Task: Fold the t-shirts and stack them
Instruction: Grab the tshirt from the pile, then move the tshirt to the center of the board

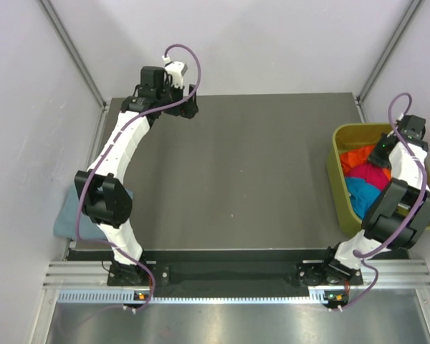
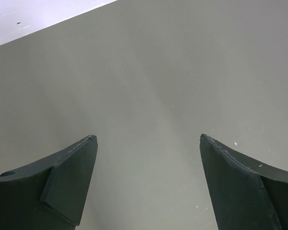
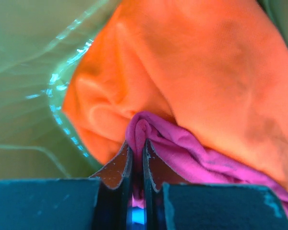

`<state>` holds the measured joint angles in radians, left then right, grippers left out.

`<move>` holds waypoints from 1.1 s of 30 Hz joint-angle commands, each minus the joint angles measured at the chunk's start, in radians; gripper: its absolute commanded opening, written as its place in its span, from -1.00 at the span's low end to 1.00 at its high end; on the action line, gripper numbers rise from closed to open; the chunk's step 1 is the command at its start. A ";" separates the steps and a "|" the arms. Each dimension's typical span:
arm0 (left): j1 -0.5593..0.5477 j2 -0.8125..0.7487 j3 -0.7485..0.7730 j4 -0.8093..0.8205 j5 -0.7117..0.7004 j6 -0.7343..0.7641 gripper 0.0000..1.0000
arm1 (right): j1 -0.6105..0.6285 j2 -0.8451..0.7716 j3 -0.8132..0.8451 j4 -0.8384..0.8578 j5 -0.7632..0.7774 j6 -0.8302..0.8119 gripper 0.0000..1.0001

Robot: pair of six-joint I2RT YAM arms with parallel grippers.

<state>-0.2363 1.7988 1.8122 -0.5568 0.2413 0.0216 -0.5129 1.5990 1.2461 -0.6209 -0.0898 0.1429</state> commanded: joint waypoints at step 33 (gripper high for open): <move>-0.014 -0.042 0.105 0.035 -0.170 -0.152 0.98 | 0.778 -0.002 0.480 0.320 -0.580 -0.026 -1.00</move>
<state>-0.2485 1.8236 1.9182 -0.5461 0.1555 -0.1223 0.1524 1.5749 1.7123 -0.3199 -0.5529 0.1555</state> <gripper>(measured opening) 0.990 0.040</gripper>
